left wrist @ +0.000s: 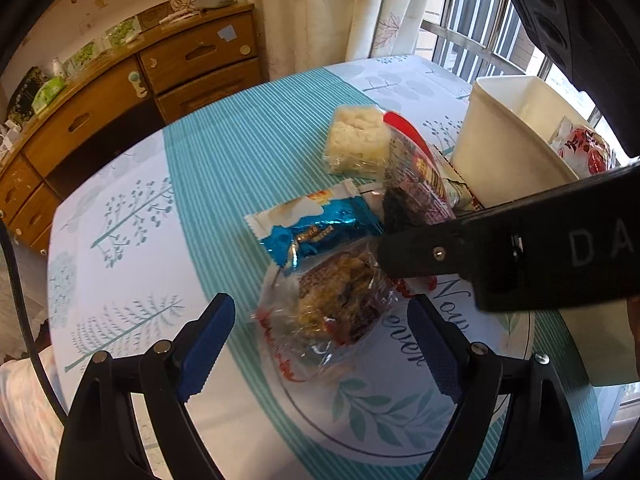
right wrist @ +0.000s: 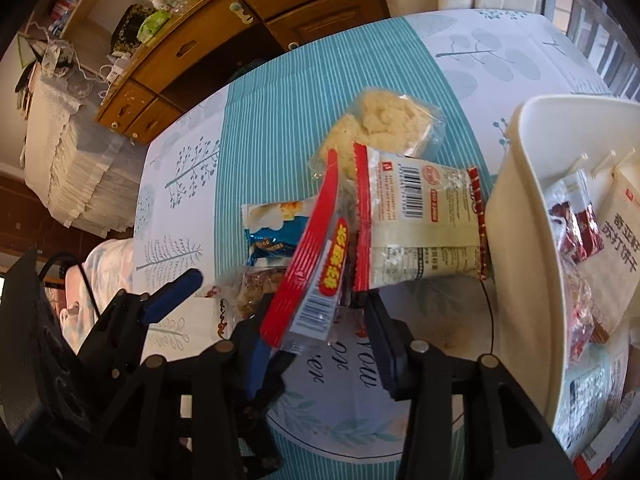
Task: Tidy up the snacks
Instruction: 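Grasp the clear nut-snack bag with the left tool while the right tool grasps the white-and-red printed bag, then lift both held bags and carry them over the white tray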
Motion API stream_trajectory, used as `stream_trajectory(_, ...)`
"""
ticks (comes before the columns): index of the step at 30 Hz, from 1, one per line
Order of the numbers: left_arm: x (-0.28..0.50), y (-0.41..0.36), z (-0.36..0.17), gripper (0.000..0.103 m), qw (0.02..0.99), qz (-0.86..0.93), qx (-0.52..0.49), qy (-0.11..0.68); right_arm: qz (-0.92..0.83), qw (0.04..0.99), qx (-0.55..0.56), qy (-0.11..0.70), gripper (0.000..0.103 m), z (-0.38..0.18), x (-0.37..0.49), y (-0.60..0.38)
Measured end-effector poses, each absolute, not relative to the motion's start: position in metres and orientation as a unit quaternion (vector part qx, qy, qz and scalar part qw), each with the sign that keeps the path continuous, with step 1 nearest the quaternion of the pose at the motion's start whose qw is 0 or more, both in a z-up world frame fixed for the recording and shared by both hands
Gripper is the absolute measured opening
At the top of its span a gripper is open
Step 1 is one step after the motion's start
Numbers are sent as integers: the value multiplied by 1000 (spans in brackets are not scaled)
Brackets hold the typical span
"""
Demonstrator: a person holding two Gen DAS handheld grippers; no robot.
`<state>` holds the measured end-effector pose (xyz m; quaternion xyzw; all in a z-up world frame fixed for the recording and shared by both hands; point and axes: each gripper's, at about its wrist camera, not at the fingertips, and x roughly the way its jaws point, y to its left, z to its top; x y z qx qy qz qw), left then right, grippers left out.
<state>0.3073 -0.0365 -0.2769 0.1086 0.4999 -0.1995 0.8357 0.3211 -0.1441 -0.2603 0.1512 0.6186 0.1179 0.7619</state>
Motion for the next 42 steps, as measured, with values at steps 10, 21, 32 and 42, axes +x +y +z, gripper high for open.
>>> stream_trajectory(10,323,-43,-297,84,828,-214,81,512,106,752,151,633,26,-275,327,-151)
stream_trajectory(21,325,-32,-296,64,837,-223,47,498,102,760,147,625,24,-275,327,-147)
stream_trajectory(32,308,-18,-287,43,831,-236,30,503,81,755,163,630,23,-275,320,-145)
stream_trajectory(42,278,24,-281,36,819,-221,-4,530,67,741,192,640,23,-269,290,-128)
